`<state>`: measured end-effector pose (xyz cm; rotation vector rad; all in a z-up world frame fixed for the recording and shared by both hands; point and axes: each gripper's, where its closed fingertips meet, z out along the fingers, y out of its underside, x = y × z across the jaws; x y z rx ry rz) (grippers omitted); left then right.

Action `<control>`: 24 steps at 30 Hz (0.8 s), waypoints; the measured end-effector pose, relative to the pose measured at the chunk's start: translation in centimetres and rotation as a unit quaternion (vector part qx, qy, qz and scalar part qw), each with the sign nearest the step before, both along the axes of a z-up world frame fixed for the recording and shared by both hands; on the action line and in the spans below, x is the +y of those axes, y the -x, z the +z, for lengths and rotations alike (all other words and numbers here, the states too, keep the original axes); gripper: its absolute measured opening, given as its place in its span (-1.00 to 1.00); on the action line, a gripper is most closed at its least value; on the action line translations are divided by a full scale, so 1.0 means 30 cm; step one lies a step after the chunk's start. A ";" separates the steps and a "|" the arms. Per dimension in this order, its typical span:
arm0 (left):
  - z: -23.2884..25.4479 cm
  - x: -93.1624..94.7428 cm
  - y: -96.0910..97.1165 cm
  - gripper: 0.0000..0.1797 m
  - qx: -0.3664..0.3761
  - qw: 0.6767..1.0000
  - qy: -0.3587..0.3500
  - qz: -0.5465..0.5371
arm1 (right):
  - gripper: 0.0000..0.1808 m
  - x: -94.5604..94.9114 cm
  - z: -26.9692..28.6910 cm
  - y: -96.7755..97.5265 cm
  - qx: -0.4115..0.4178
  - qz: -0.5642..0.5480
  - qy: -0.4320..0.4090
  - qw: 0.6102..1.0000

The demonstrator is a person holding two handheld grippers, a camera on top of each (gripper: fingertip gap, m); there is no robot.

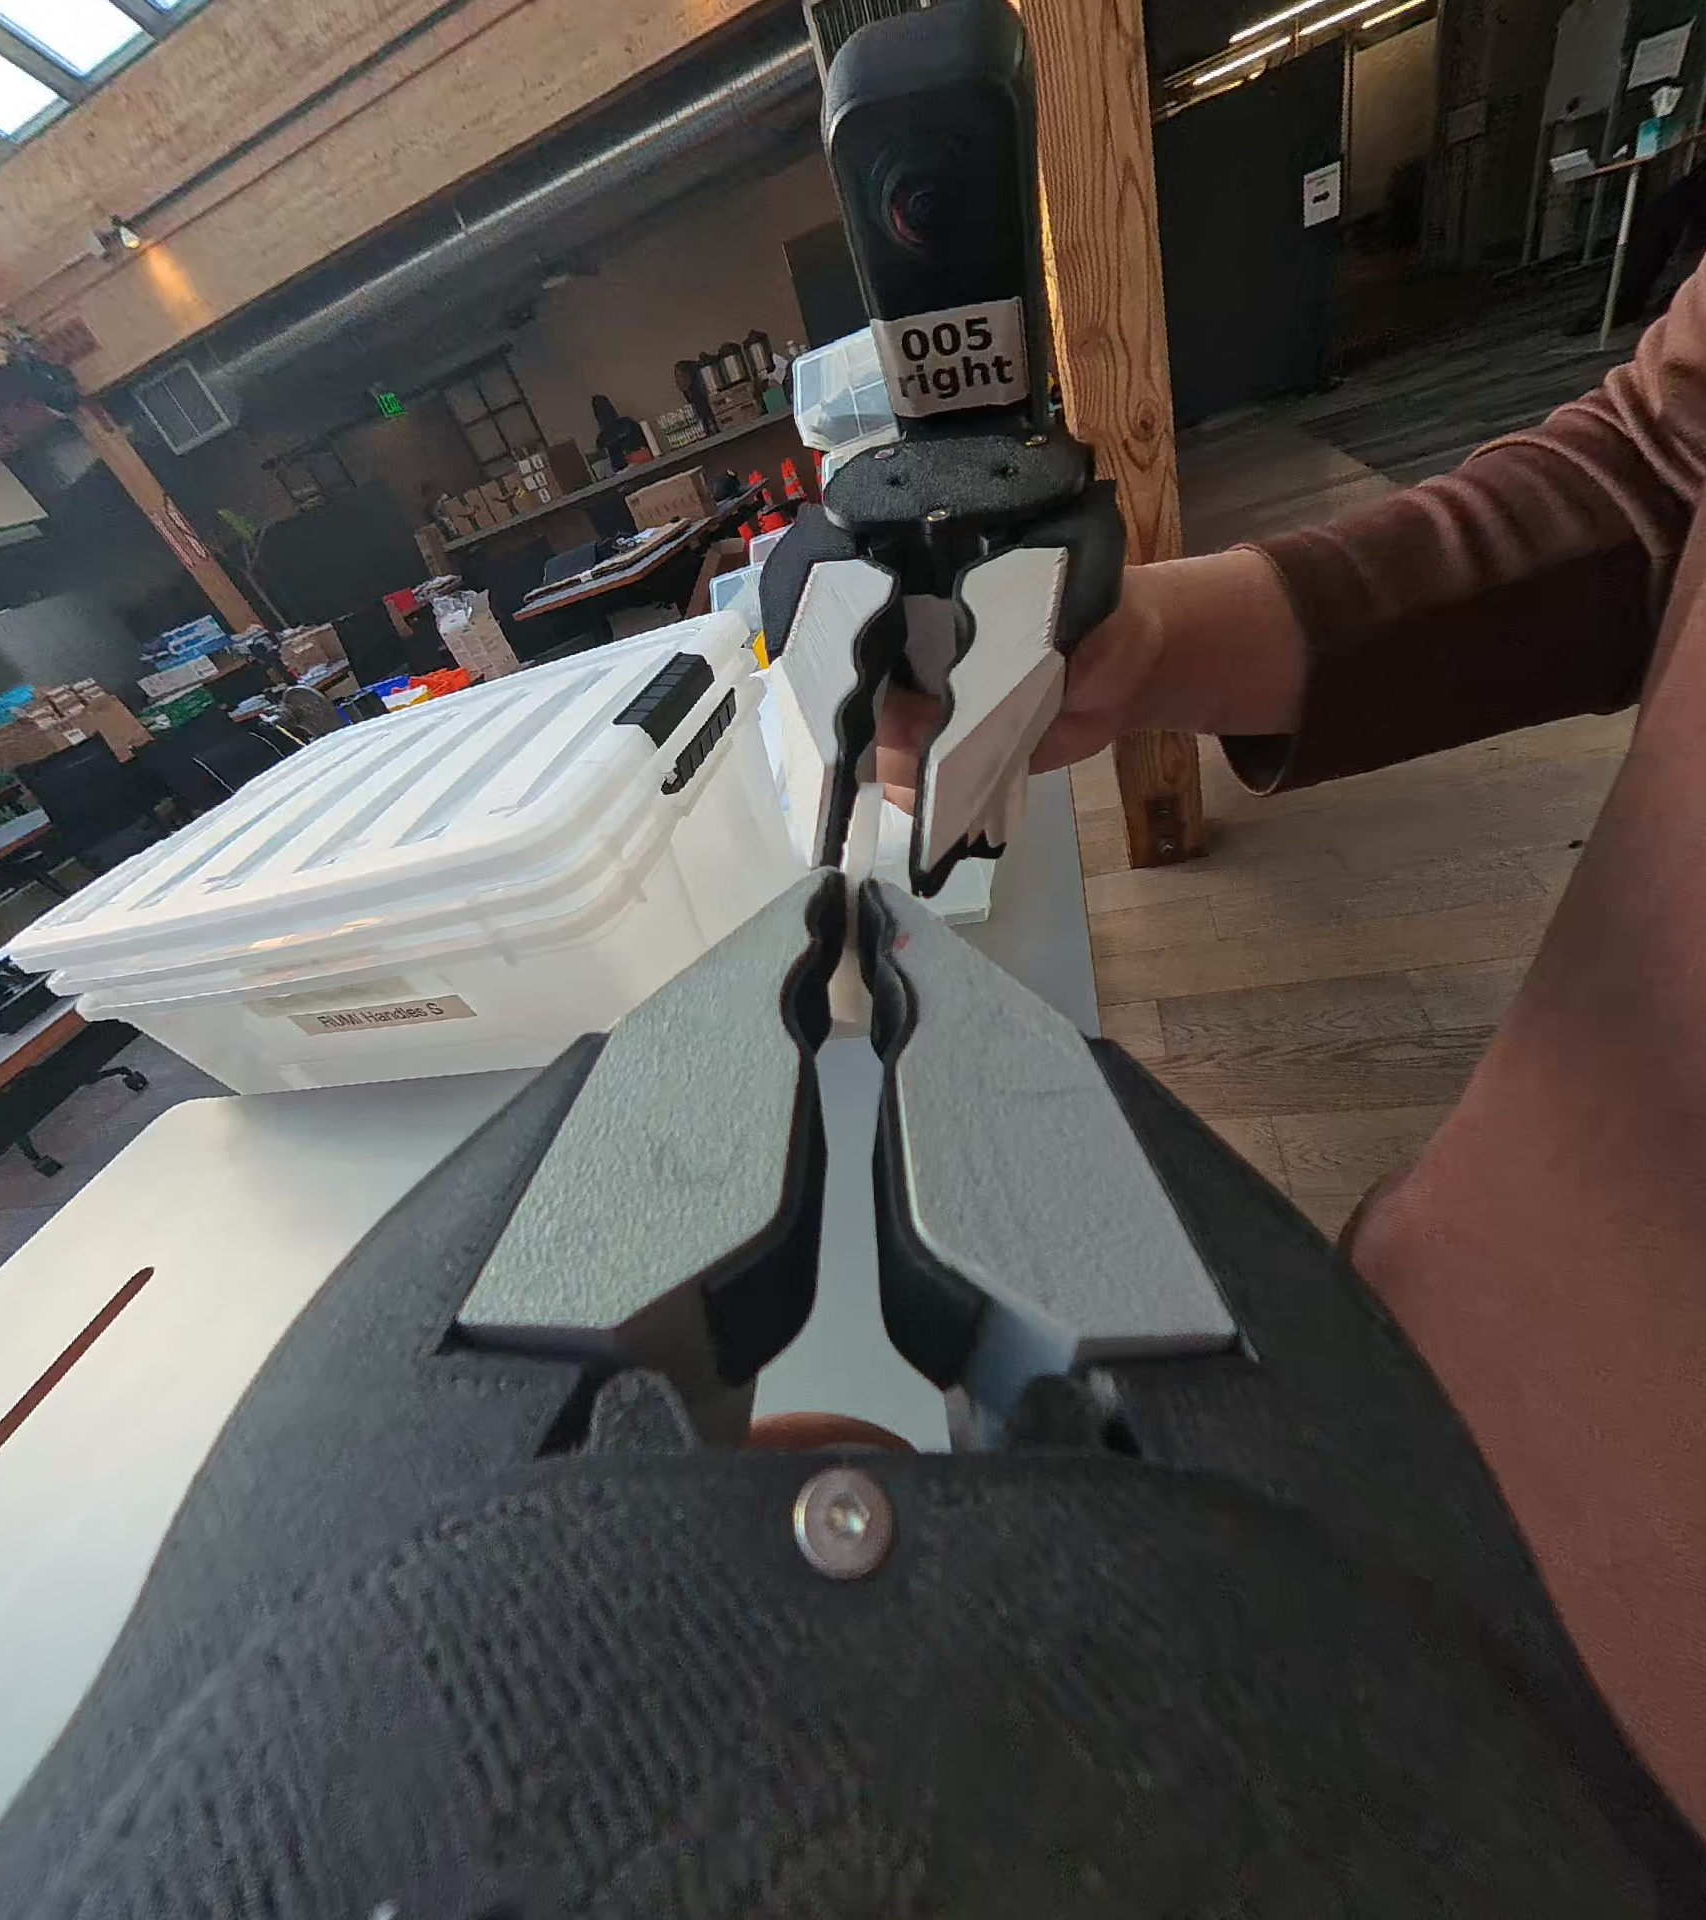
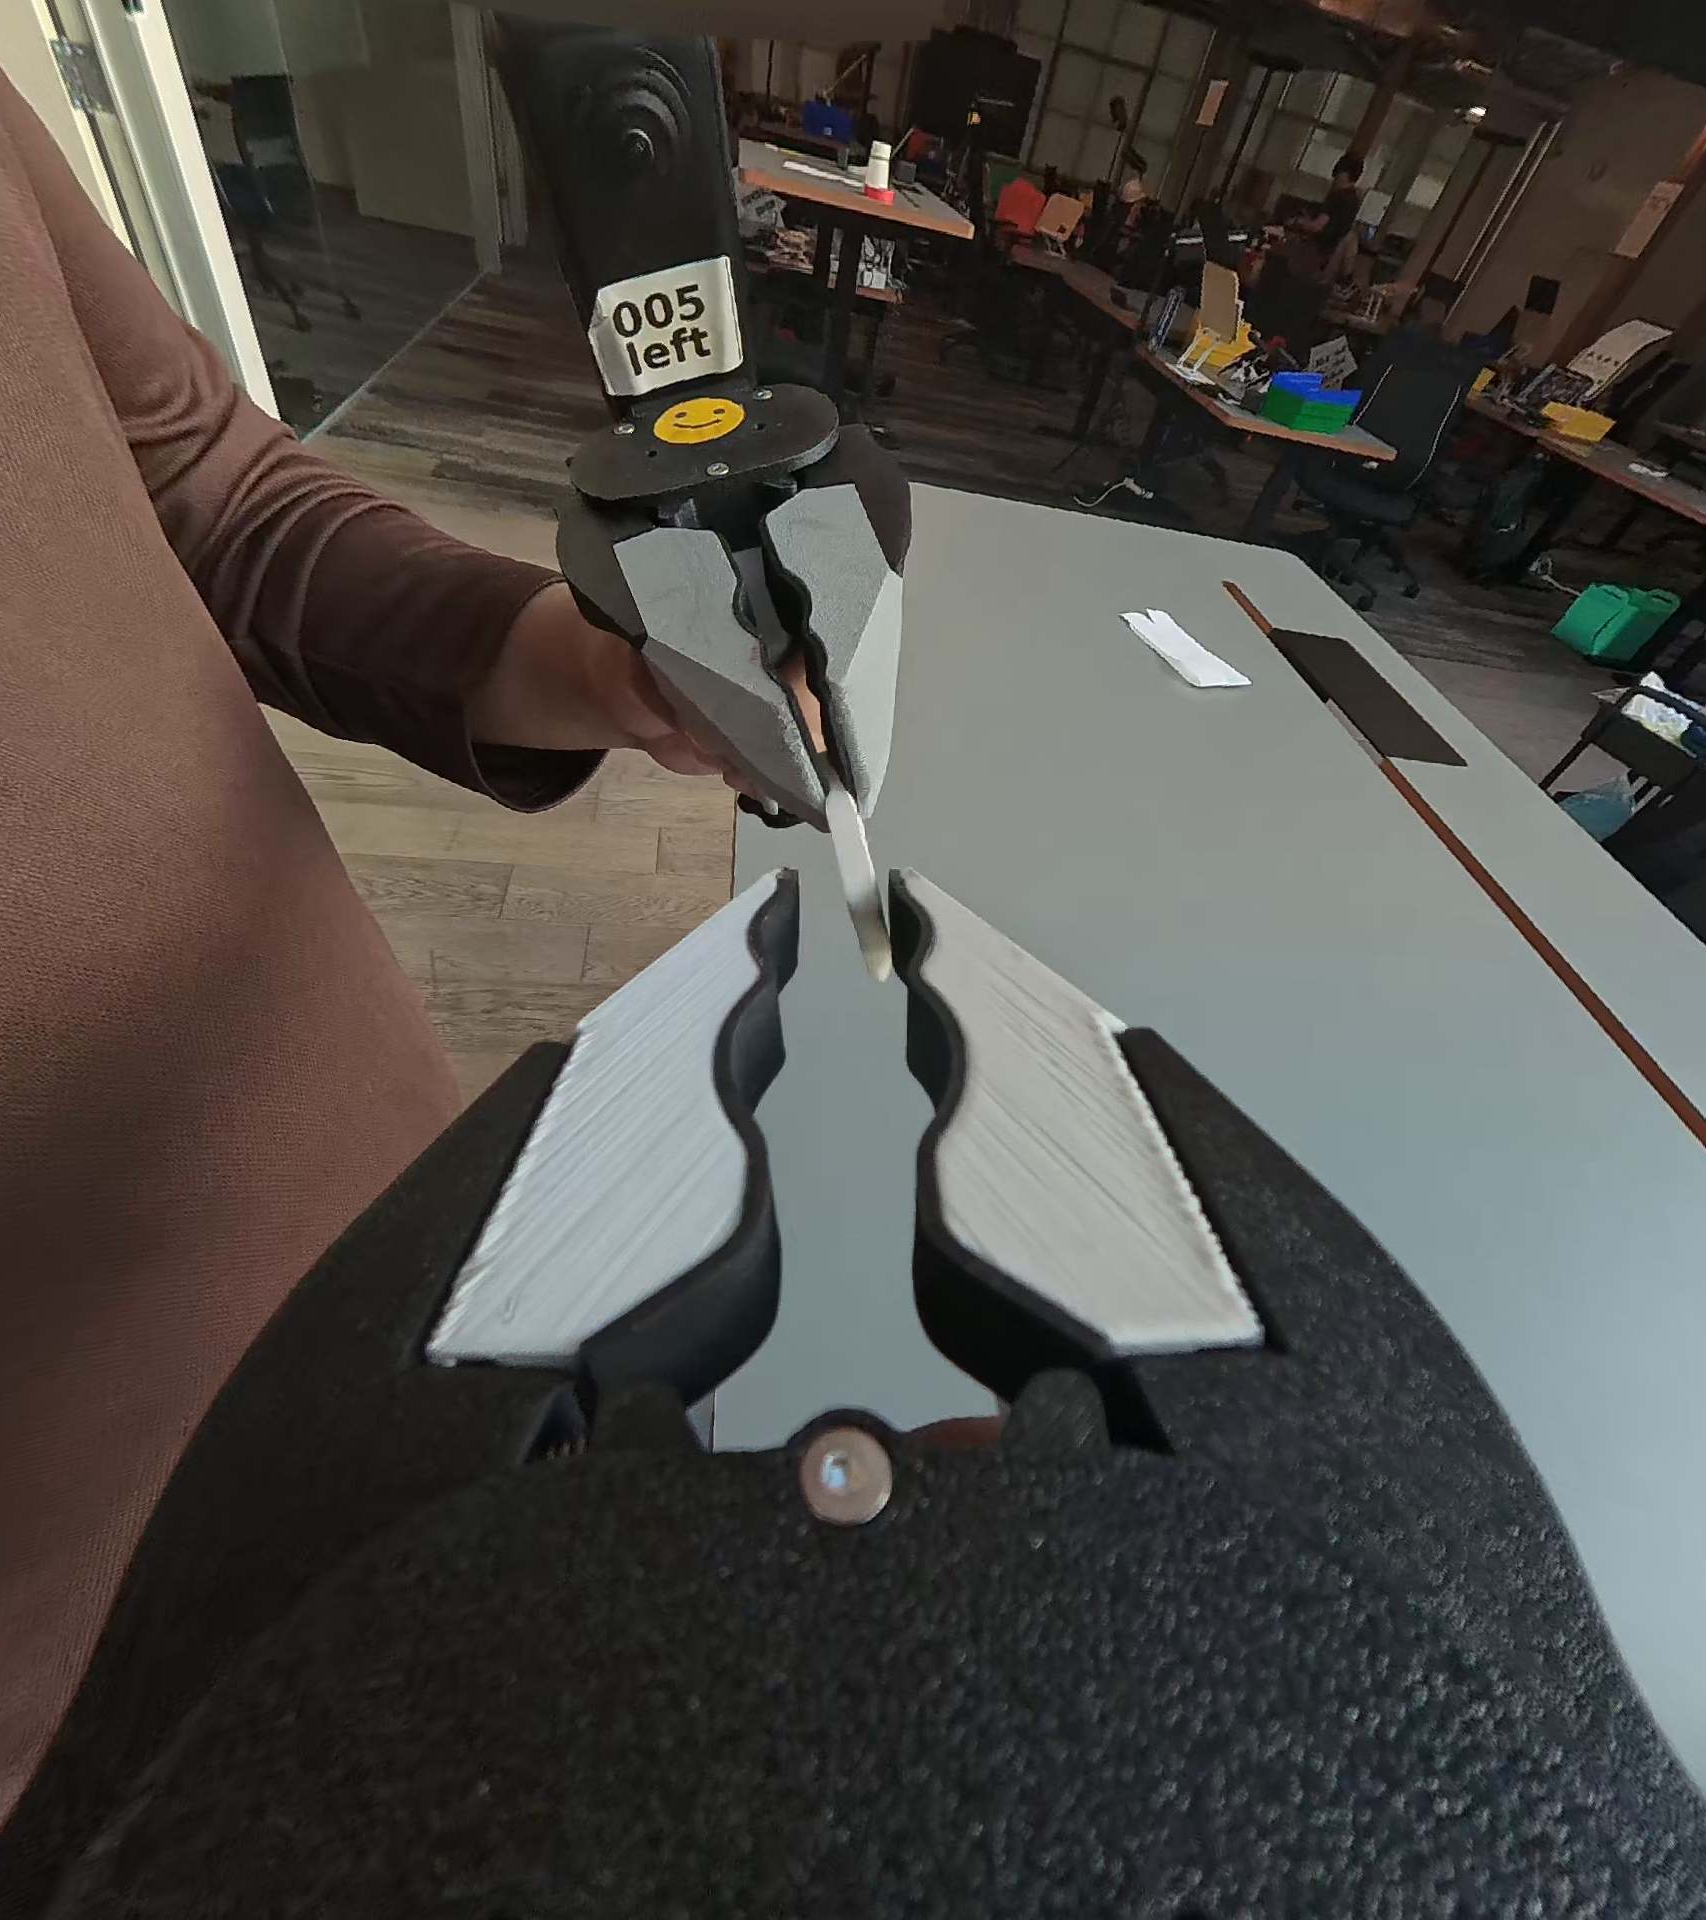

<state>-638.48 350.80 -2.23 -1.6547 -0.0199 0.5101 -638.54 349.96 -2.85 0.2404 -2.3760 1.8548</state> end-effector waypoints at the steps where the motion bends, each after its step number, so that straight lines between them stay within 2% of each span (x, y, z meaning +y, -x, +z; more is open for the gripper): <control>1: -0.003 0.003 -0.002 -0.99 0.001 1.000 0.003 -0.002 | -0.84 -0.006 -0.003 -0.004 0.003 0.003 -0.002 1.000; 4: -0.010 0.006 -0.002 -0.99 0.005 1.000 0.008 -0.001 | -0.94 -0.014 -0.004 -0.003 0.018 0.004 -0.005 1.000; 24: -0.028 0.017 -0.002 -0.98 -0.005 1.000 0.011 -0.012 | -0.94 0.005 -0.006 -0.006 0.036 0.007 -0.024 0.999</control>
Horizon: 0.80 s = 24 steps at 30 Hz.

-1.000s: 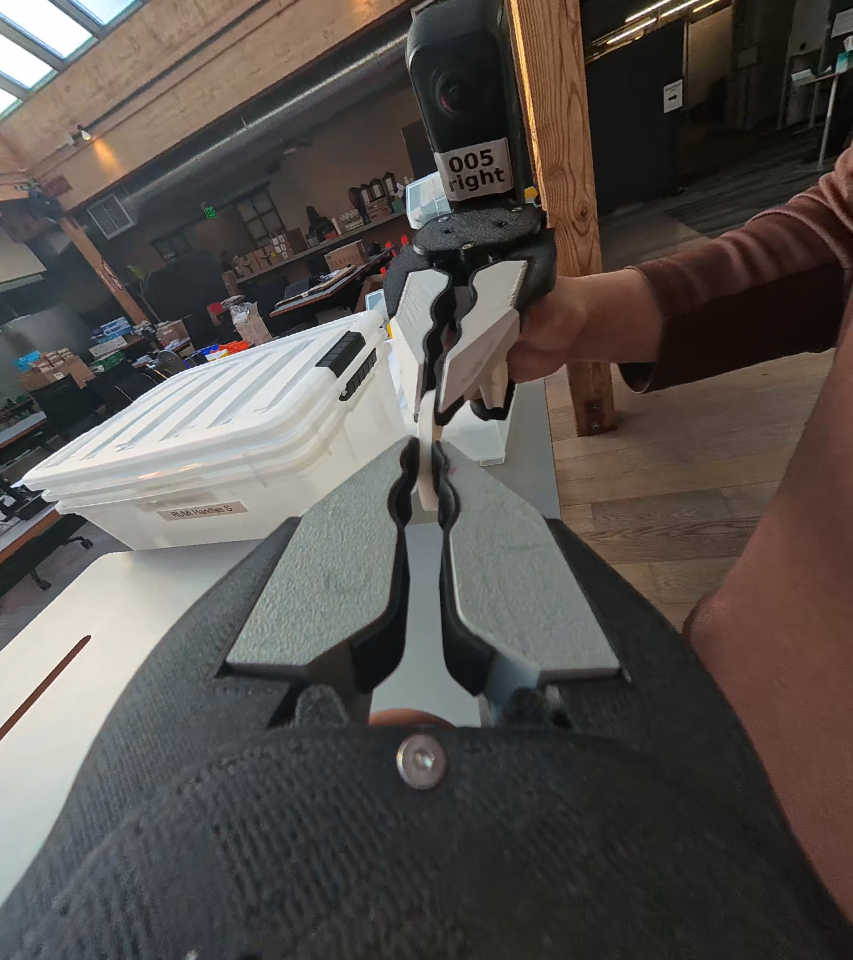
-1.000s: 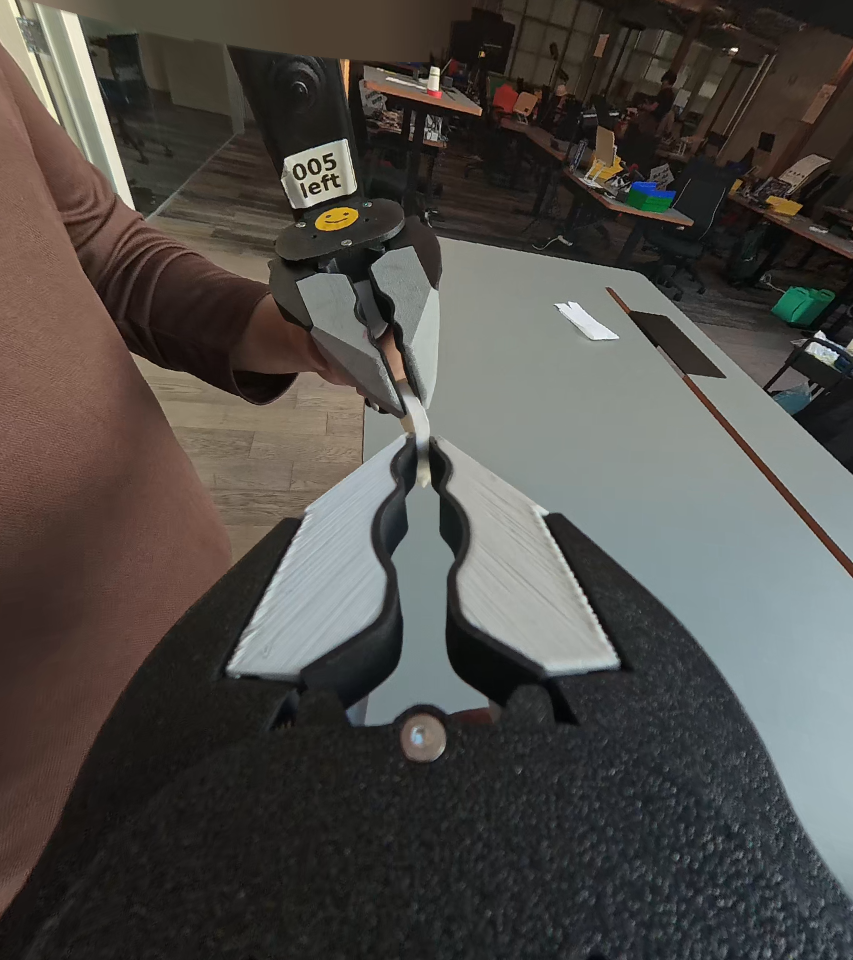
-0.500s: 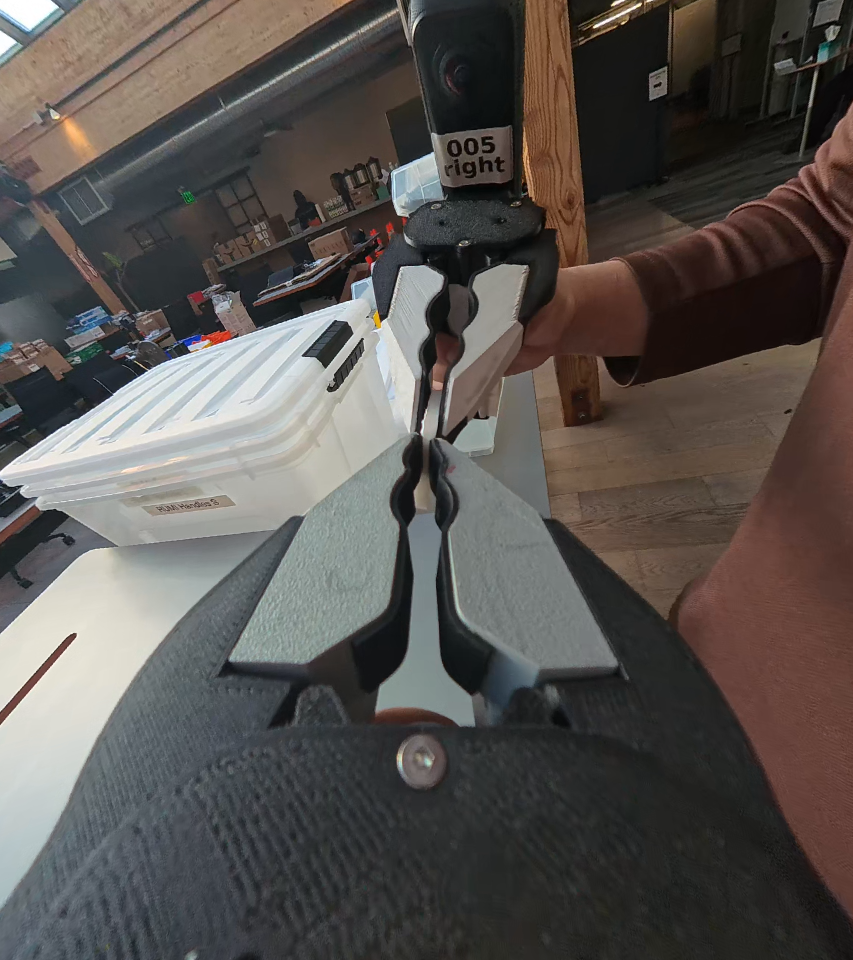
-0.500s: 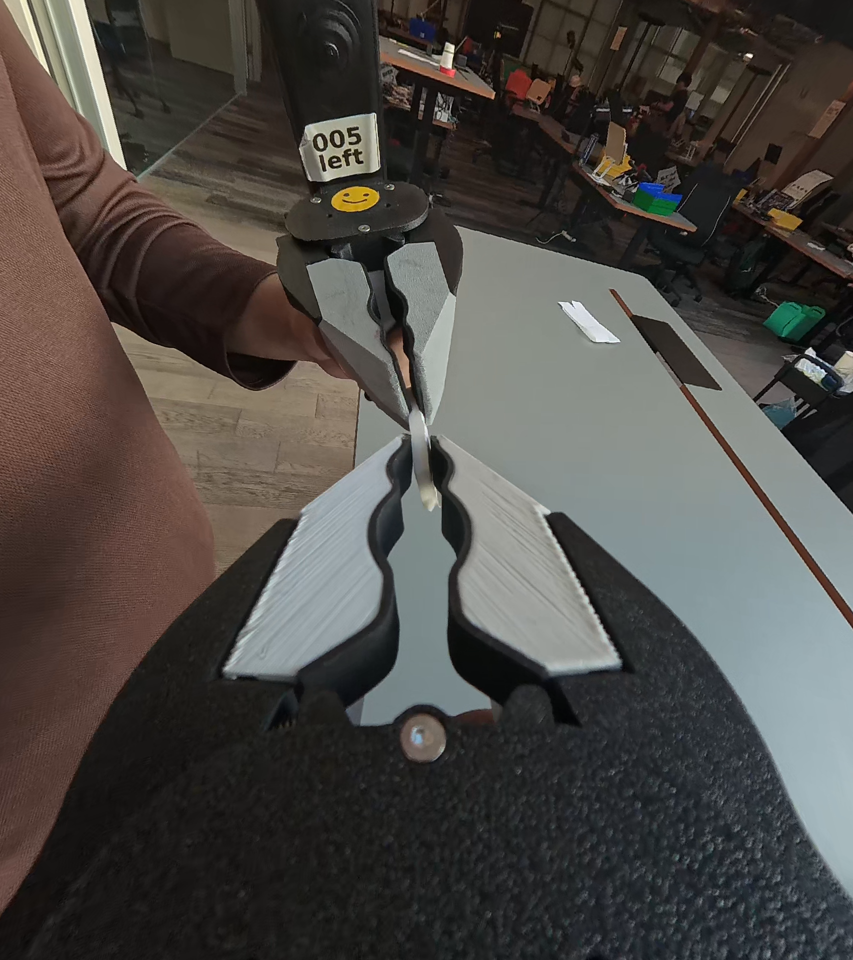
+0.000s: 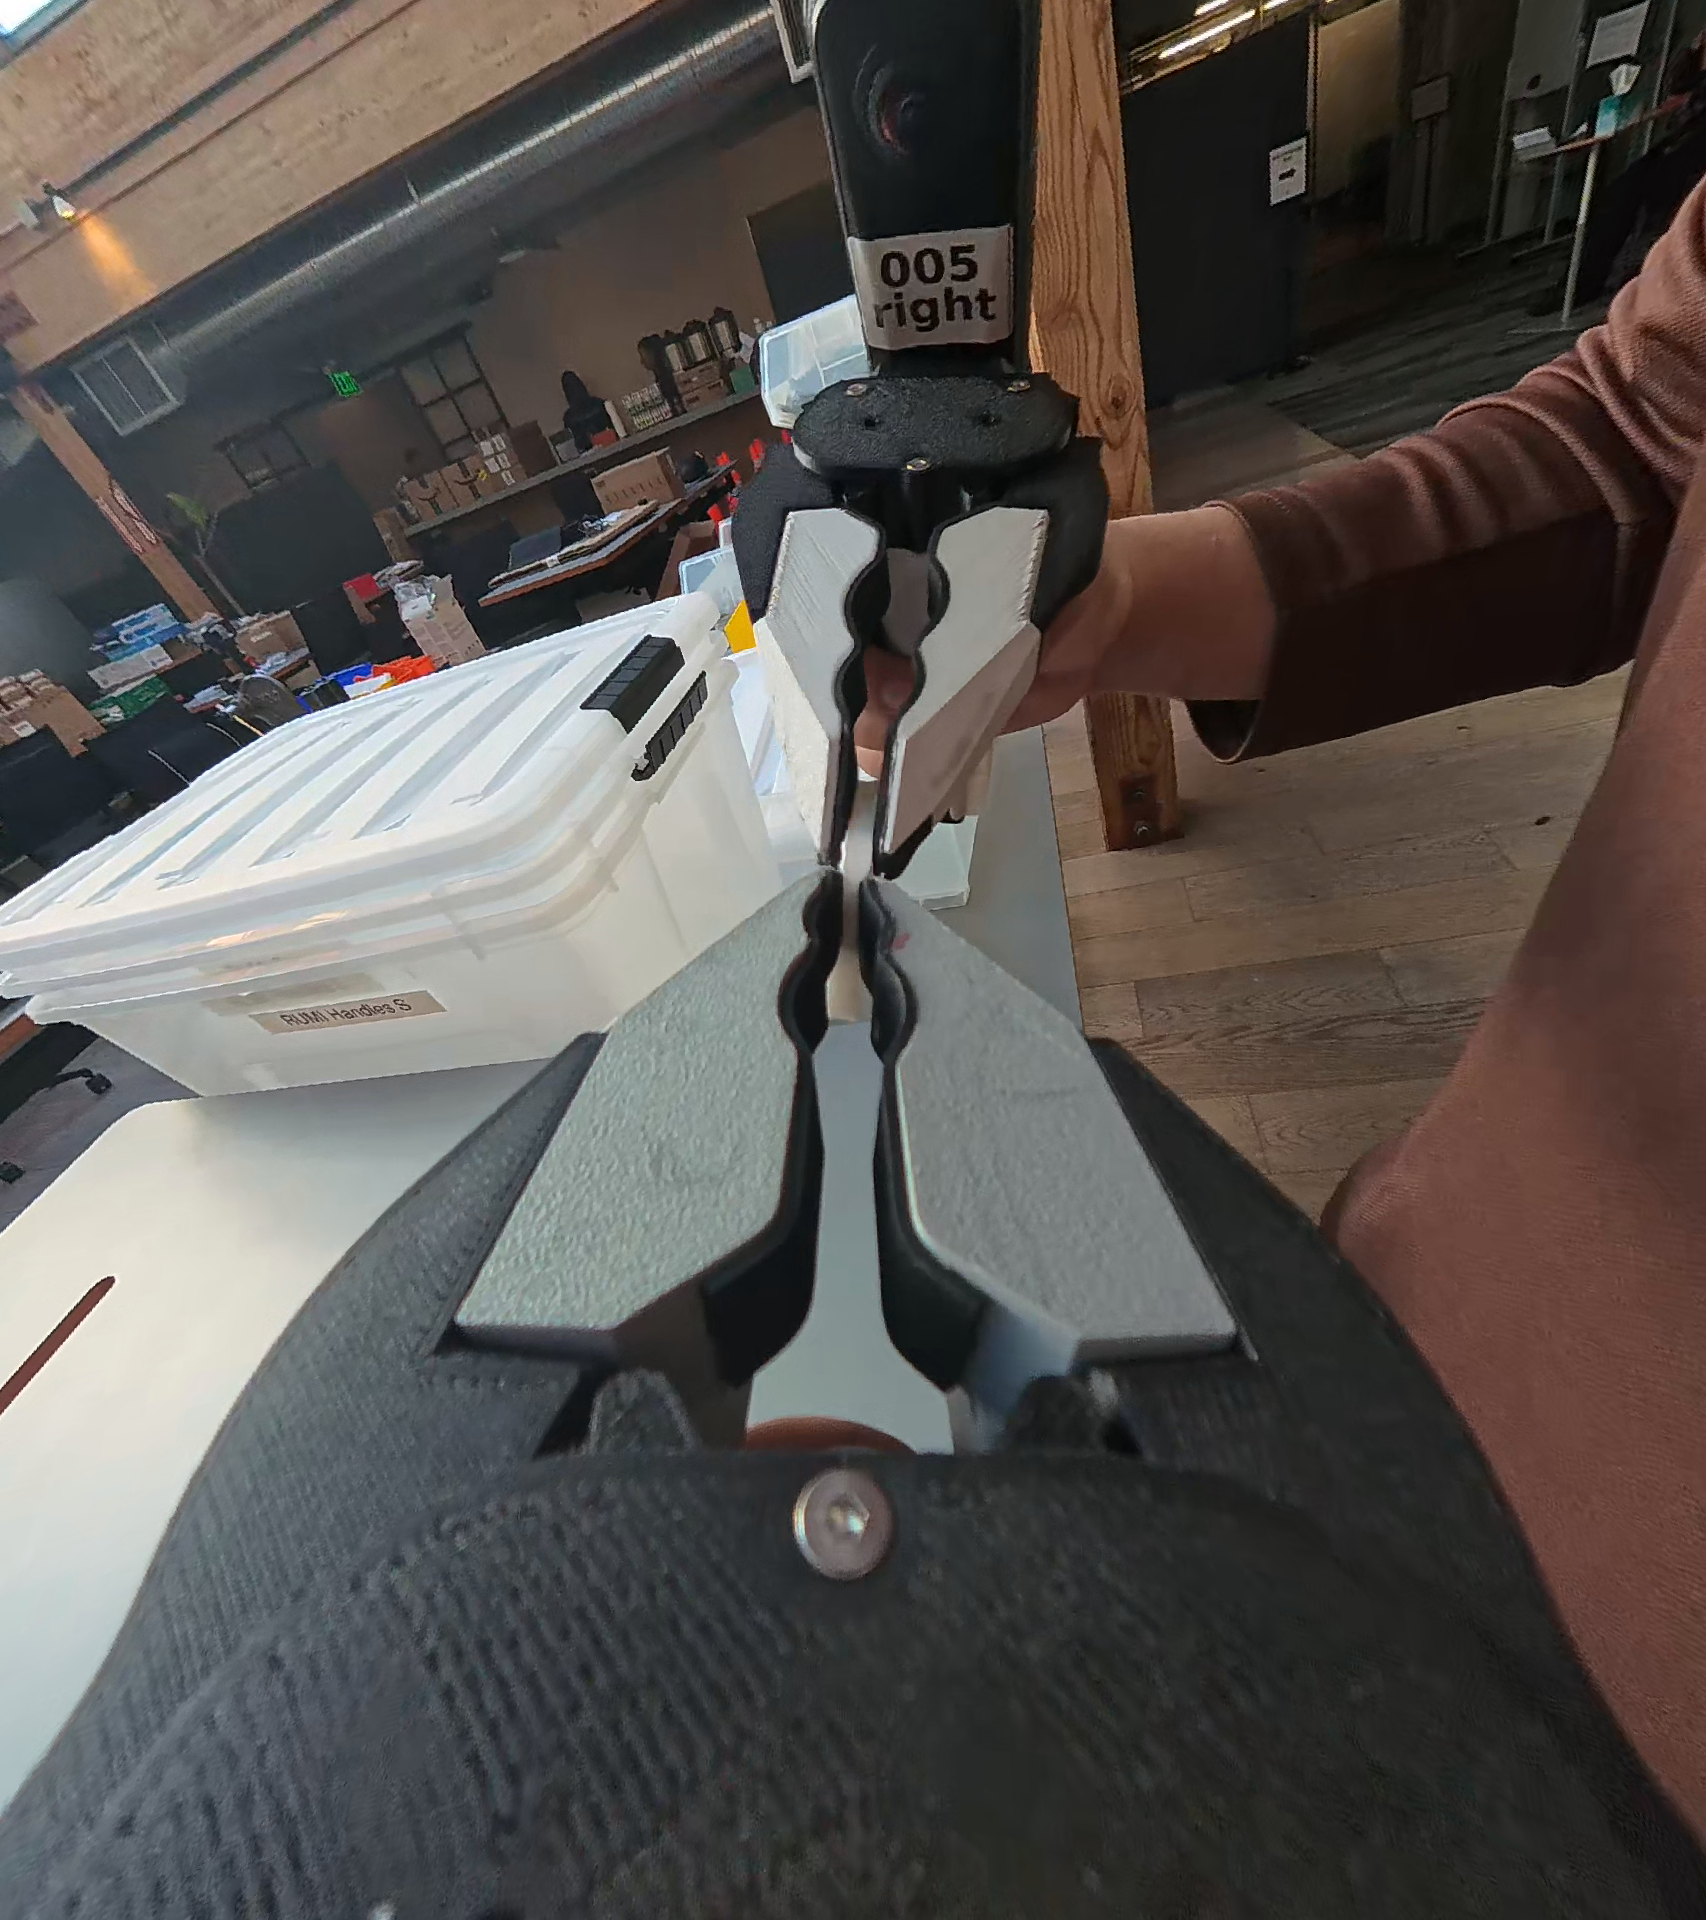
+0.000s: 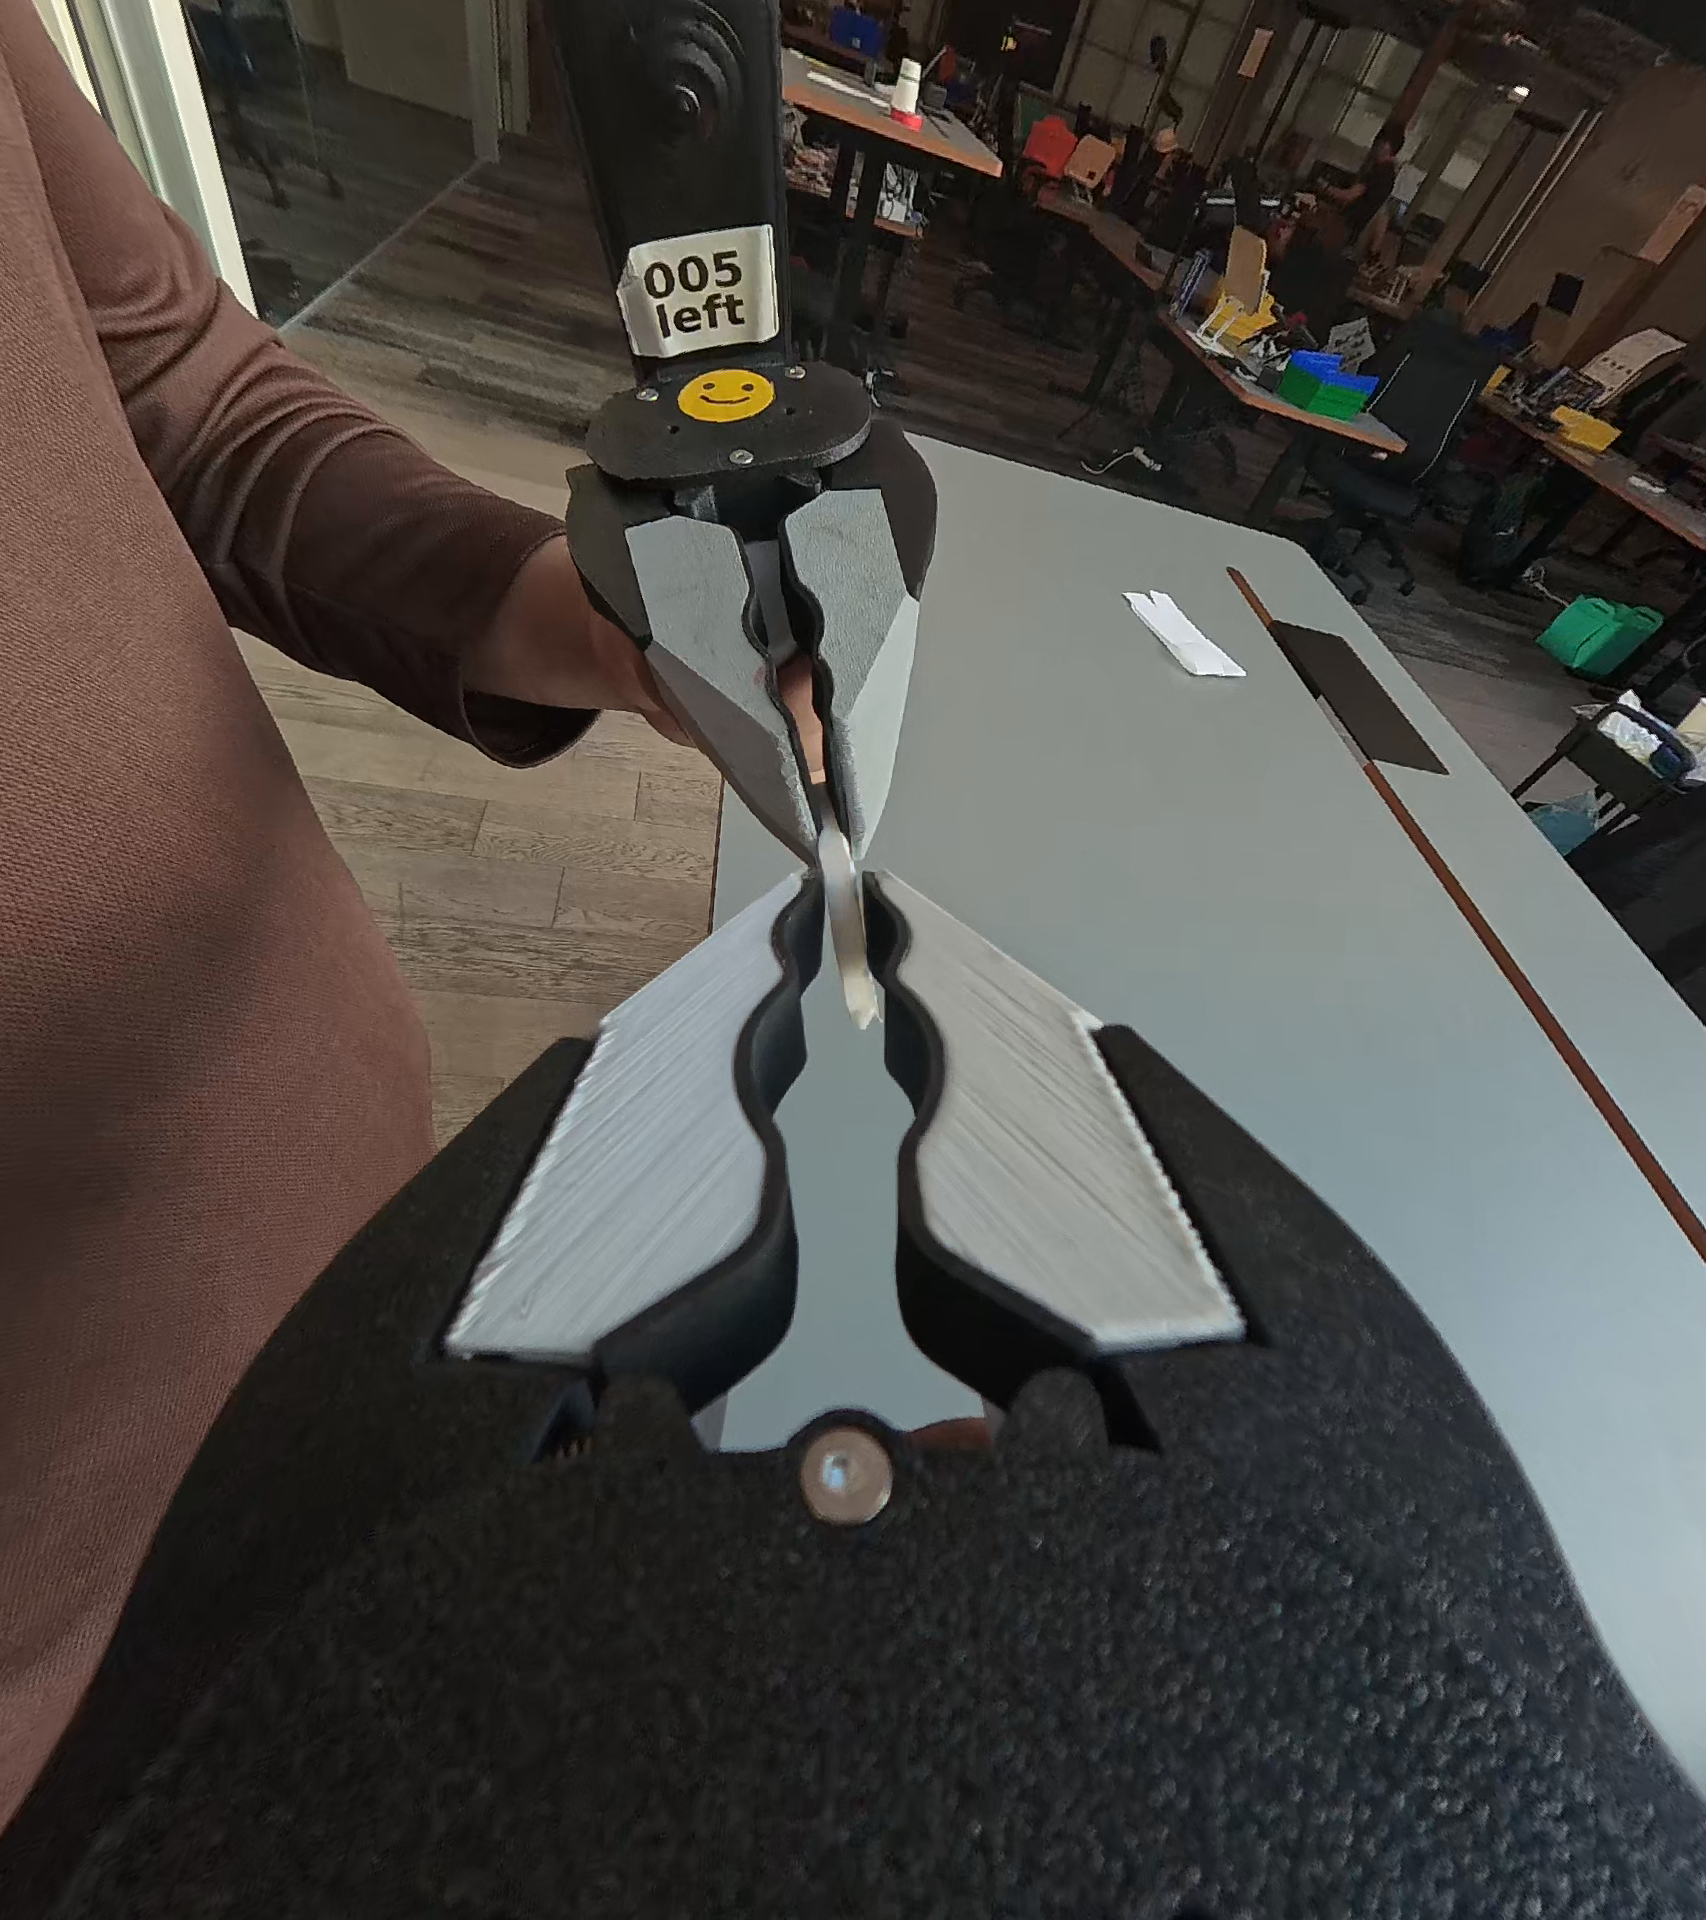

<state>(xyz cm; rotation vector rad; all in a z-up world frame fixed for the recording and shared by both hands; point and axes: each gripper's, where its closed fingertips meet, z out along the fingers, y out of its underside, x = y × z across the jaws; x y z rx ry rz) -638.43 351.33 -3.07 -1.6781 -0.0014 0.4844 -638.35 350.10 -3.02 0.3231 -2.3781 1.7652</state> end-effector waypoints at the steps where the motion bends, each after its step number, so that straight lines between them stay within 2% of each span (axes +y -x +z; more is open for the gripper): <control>1: 0.000 0.000 0.001 -0.98 -0.002 1.000 -0.001 0.000 | -0.95 0.000 0.000 -0.002 0.001 0.000 0.000 1.000; 17: -0.034 -0.010 0.021 -0.97 -0.013 1.000 0.014 0.007 | -1.00 -0.009 -0.036 0.014 0.037 -0.023 -0.023 0.999; 24: -0.051 -0.015 0.033 -0.96 -0.070 0.997 -0.014 -0.009 | -1.00 -0.012 -0.056 0.029 0.032 -0.029 -0.030 0.999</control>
